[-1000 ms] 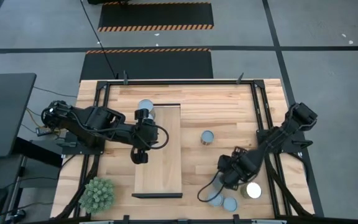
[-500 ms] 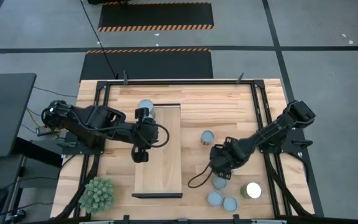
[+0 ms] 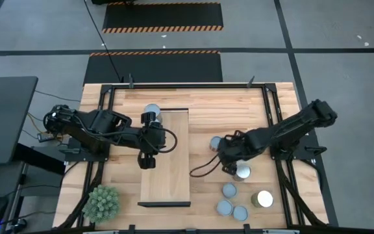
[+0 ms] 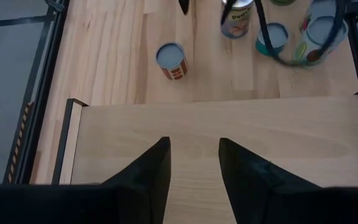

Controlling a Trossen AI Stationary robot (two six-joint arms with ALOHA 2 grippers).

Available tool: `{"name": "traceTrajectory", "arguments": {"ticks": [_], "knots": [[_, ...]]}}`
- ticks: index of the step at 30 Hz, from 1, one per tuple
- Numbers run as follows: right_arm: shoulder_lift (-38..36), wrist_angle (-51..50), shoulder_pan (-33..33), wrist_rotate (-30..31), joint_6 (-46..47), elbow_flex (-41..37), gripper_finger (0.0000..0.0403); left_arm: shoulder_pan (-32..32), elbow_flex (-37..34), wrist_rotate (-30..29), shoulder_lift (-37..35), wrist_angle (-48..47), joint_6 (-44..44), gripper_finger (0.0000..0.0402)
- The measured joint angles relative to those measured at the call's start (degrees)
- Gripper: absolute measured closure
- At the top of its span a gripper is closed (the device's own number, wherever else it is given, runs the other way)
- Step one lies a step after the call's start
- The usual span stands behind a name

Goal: Pick and place cans onto a shelf
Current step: Put the canned peaches on the shelf

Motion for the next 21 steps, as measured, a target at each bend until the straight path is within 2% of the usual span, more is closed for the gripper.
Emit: {"name": "traceTrajectory", "arguments": {"ticks": [9, 21], "knots": [[-9.72, -10.25, 9.20, 4.31, 10.53, 0.00, 0.0054, 0.00, 0.00, 0.00, 0.00, -0.02, 0.00, 0.0260], [-12.06, -17.42, 22.83, 3.85, 24.84, -0.73, 0.0054, 0.00, 0.00, 0.00, 0.00, -0.04, 1.35, 0.0260]]}}
